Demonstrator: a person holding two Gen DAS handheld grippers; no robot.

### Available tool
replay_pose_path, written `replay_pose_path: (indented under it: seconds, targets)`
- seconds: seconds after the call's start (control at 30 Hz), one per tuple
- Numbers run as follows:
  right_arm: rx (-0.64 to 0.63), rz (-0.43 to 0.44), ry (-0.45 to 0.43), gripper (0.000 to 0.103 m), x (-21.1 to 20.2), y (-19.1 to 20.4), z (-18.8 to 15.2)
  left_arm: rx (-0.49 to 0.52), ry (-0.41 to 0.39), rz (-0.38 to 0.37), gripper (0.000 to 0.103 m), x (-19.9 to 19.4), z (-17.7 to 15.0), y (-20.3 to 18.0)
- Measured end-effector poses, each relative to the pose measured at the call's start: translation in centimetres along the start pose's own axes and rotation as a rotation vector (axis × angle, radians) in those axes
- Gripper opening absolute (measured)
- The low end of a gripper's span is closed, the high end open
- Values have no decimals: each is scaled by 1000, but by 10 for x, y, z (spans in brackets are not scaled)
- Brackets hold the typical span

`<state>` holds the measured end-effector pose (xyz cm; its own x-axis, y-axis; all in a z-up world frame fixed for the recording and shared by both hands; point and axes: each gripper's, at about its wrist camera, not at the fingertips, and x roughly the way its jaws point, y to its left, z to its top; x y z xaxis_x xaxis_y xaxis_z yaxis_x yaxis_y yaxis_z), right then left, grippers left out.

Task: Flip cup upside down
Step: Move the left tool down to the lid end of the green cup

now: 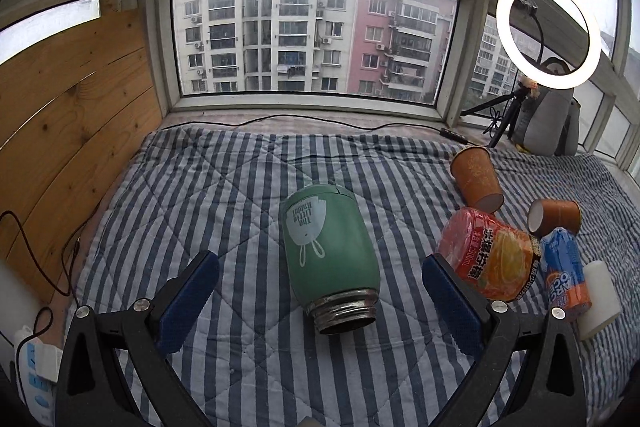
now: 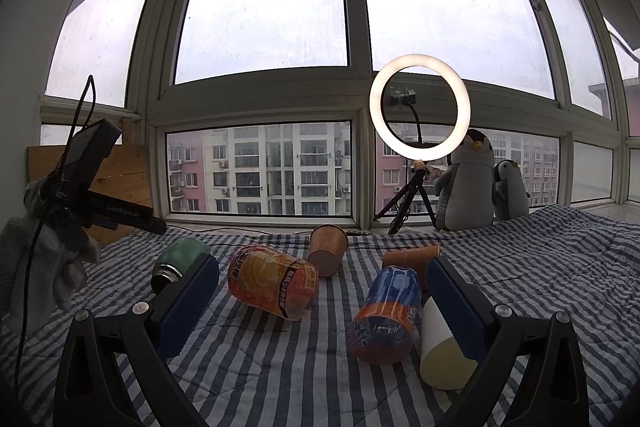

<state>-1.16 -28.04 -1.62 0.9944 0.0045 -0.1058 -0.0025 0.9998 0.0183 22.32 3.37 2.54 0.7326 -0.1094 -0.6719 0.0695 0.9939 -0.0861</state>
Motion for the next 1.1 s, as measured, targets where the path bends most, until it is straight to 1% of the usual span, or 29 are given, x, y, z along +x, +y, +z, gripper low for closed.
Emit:
replay_pose_path:
  seconds: [0.1,0.17,0.2,0.3,0.37,0.43,0.47,0.53,0.57,0.63,0.7,0.8,0.87,1.0,1.1]
  targets:
    - [23,5,-5,102,-1,-5,-1,-13,56,-16,99,27,22,4]
    - [36,12,-3,102,0,-8,-2,-21,84,-17,94,46,34,7]
    - [39,14,-4,102,1,-8,-3,-31,98,-20,90,55,39,11]
    - [37,28,0,102,3,-6,-4,-78,130,-44,79,81,50,20]
    - [31,35,-7,102,2,-4,-4,-117,143,-66,77,96,57,27]
    - [14,39,-18,102,0,0,-4,-158,157,-90,72,111,65,36]
    - [5,40,-21,102,-1,3,-4,-178,166,-104,71,119,67,40]
    - [-19,41,-29,102,-2,8,-5,-210,180,-104,62,134,72,50]
    - [-30,42,-33,102,-3,10,-5,-227,188,-101,60,142,73,55]
    - [-44,41,-49,102,-6,13,-4,-255,218,-109,53,158,74,65]
    - [-51,42,-70,102,-11,14,-4,-291,244,-129,49,172,71,75]
    - [-62,44,-89,102,-14,17,-4,-300,291,-163,46,188,63,81]
    - [-68,44,-96,102,-14,18,-4,-302,291,-173,46,192,60,83]
    - [-70,42,-92,102,-11,18,-3,-291,285,-167,46,185,52,80]
    - [-57,42,-82,102,-9,15,-3,-264,298,-175,46,177,42,74]
